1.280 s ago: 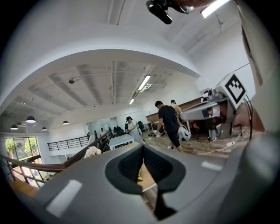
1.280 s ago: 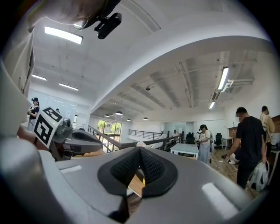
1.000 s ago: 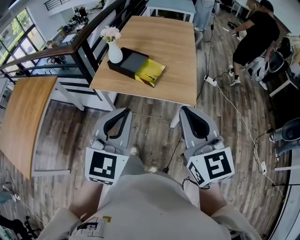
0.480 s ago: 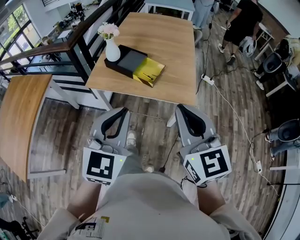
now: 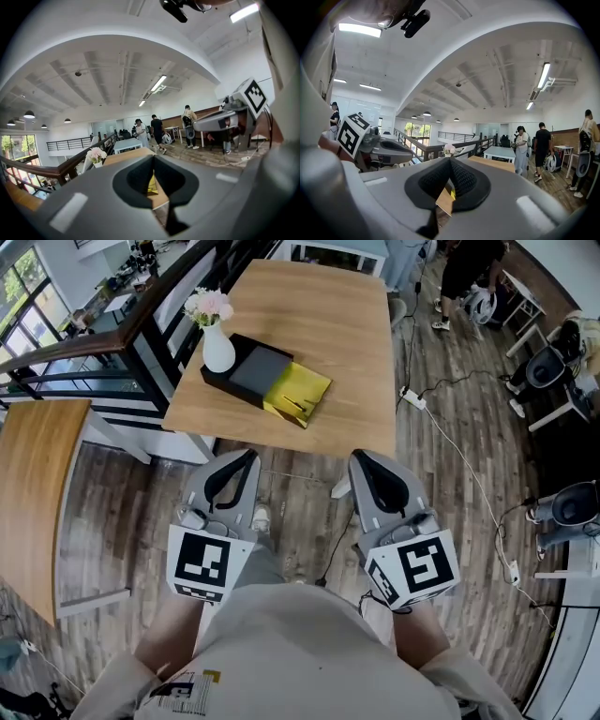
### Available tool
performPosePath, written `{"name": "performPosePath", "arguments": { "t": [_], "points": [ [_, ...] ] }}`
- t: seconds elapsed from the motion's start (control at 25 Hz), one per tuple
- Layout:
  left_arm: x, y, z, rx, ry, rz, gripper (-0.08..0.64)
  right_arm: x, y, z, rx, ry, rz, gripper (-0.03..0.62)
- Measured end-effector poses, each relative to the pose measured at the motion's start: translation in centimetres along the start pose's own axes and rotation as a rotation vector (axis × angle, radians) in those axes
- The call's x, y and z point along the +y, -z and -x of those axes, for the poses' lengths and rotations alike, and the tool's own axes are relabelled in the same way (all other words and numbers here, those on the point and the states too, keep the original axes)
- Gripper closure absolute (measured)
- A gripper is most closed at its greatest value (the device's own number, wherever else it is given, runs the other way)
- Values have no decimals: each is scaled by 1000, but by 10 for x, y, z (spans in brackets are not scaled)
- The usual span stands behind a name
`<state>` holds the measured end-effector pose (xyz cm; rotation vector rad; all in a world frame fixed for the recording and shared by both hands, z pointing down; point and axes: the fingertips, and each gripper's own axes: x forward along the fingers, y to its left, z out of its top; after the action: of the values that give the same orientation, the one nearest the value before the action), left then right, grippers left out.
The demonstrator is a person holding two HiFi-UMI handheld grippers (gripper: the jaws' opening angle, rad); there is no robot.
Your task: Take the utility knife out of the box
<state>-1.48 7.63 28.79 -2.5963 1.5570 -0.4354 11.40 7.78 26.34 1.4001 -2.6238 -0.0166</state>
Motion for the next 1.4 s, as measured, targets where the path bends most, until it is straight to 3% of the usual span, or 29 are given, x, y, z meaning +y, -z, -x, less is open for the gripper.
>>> {"name": "performPosePath", "arguments": {
  "t": [0.16, 0.64, 1.08, 1.4],
  "points": [
    [33, -8, -34, -5, 15, 31, 557, -13, -10, -45, 7, 5, -7, 591],
    [128, -11, -121, -23, 60, 11, 557, -43, -23, -163, 46, 57, -8, 591],
    [194, -9, -179, -50, 111, 40, 558, -48, -36, -255, 75, 72, 15, 591],
    [216, -3, -208, -60, 152, 54, 557, -48, -31, -297, 95, 18, -110, 591]
  ]
}}
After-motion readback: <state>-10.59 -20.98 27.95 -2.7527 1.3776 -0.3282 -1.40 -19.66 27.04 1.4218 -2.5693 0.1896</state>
